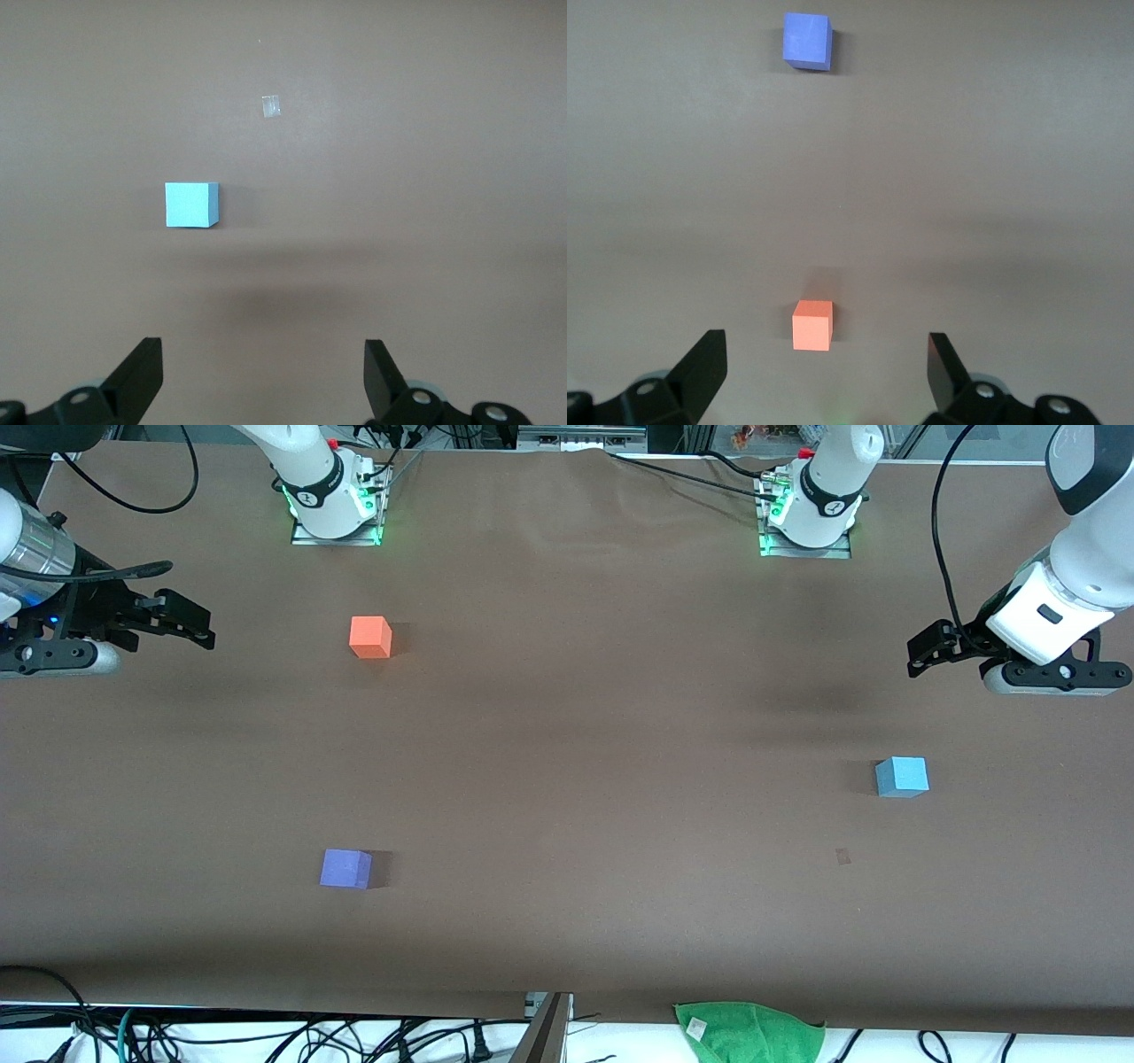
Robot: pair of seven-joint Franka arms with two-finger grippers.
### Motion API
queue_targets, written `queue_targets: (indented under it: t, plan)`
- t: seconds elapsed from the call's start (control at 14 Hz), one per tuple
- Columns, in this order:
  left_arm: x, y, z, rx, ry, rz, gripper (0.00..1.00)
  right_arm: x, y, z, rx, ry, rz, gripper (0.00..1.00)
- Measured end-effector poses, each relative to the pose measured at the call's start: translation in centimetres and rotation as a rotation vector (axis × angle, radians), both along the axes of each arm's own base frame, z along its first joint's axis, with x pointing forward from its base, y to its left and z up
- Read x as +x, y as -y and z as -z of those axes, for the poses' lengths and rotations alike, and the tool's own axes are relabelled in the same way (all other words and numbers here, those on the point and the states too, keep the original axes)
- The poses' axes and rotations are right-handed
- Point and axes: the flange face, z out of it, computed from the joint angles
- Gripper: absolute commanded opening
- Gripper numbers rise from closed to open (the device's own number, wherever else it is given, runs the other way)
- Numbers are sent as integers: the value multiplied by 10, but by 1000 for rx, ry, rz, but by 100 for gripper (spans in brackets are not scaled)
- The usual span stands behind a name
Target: Place blue block between orange and purple blocks
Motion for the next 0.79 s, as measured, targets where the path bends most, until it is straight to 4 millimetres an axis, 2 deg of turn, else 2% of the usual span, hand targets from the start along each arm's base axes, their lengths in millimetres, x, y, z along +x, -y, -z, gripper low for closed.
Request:
queue_targets:
  t: [0.79]
  plan:
    - [-3,0,6,2,-39,4,100,0,0,0,0,0,0,100]
